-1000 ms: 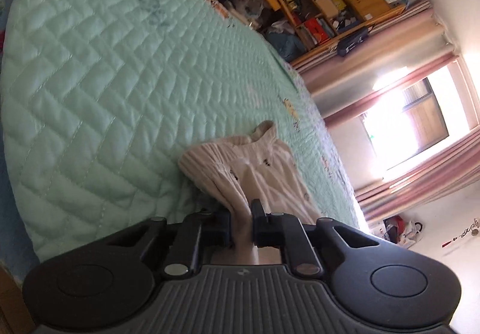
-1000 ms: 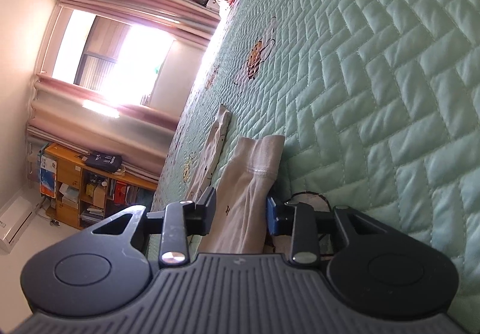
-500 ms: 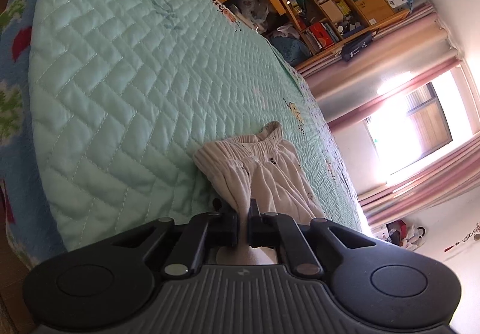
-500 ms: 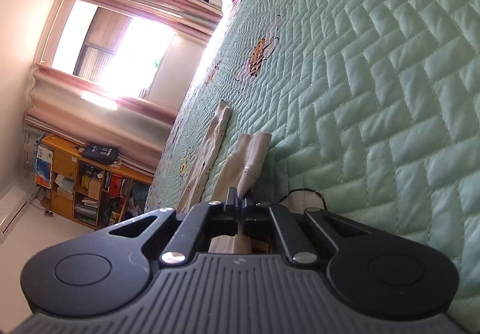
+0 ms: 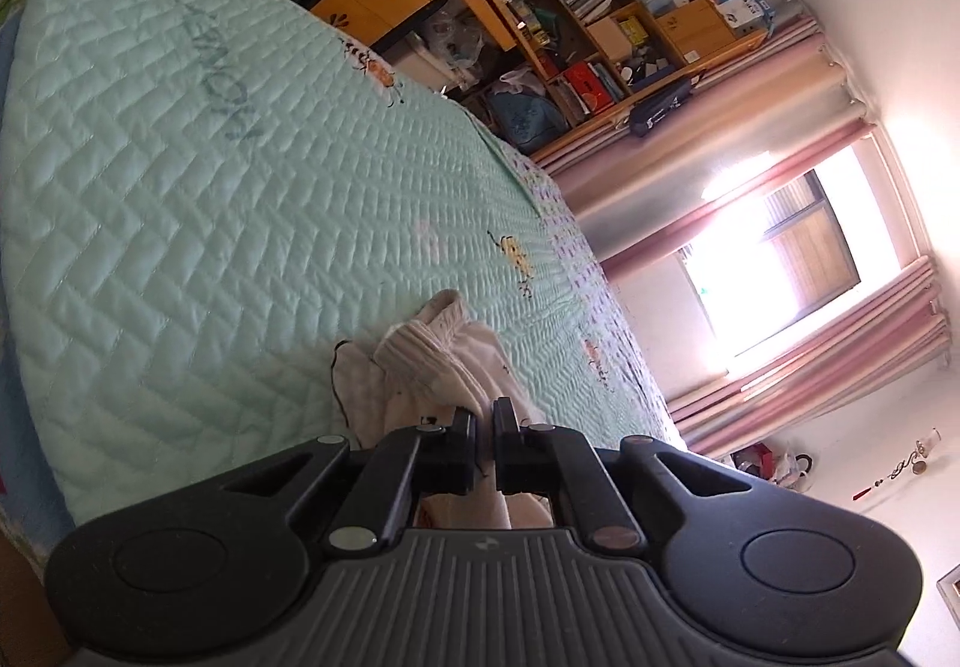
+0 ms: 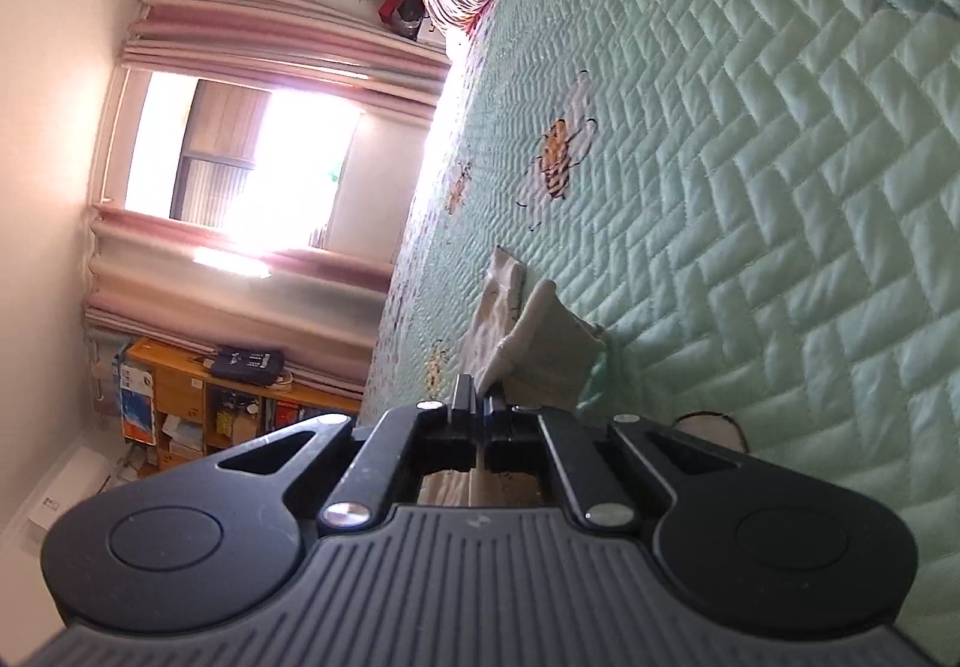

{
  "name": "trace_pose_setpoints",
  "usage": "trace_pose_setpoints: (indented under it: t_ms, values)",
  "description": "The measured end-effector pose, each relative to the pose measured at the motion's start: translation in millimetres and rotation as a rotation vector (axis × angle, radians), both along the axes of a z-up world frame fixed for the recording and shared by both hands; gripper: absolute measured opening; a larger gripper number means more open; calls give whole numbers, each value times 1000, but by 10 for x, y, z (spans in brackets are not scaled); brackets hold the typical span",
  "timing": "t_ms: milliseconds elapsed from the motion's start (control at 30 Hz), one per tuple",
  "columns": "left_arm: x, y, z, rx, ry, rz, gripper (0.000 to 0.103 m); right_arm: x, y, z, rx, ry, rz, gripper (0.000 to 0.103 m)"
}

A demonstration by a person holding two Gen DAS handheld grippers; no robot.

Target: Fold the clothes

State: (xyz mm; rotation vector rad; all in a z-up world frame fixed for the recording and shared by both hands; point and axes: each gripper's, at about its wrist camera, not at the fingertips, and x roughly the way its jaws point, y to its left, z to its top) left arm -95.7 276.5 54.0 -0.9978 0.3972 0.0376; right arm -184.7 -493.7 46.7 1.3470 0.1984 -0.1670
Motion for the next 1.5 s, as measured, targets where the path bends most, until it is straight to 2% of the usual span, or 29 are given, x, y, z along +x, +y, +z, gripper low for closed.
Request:
trace_pose_setpoints:
  t_ms: [133, 300, 333, 400, 467, 500, 533, 600, 633, 700, 733, 800, 867, 1000, 1167, 1500]
  values:
    - [-35, 11, -15, -9, 7, 10, 5, -5, 1, 90, -45, 9, -30, 3]
    - [-68, 4, -295, -23, 86, -17, 5, -24, -102, 3, -44, 36, -44, 3]
    - [-72, 7, -356, -33, 100, -16, 6, 8, -98, -25, -55, 56, -26, 4]
    - [-89, 14, -485, -64, 130, -8, 20, 43, -58, -63, -81, 95, -6, 8]
    - [-106, 8, -563, -69, 140, -6, 20, 28, -4, -134, -72, 102, 0, 21]
    - [-106, -3, -565, -55, 142, -10, 20, 18, 18, -174, -62, 103, 5, 35]
    - [-97, -29, -535, -23, 146, -19, 20, 8, 45, -219, -61, 111, 12, 43]
    - [-77, -92, -458, 62, 161, -42, 23, -4, 105, -287, -83, 138, 32, 45]
    - [-68, -131, -414, 101, 172, -54, 28, -12, 140, -315, -104, 154, 43, 45]
    - [-76, -222, -323, 174, 169, -81, 50, -41, 204, -314, -144, 169, 61, 45]
    - [-88, -280, -276, 220, 170, -91, 58, -53, 229, -298, -161, 174, 67, 45]
    - [-105, -392, -193, 304, 179, -106, 88, -80, 257, -268, -177, 184, 72, 45]
    - [-88, -489, -146, 360, 211, -123, 96, -117, 261, -265, -177, 187, 77, 45]
    - [-30, -620, -105, 464, 297, -143, 97, -185, 268, -281, -174, 189, 83, 45]
    - [-17, -726, -53, 527, 346, -147, 98, -221, 281, -266, -186, 197, 83, 45]
    - [-40, -766, -49, 568, 390, -159, 99, -276, 293, -309, -179, 195, 87, 45]
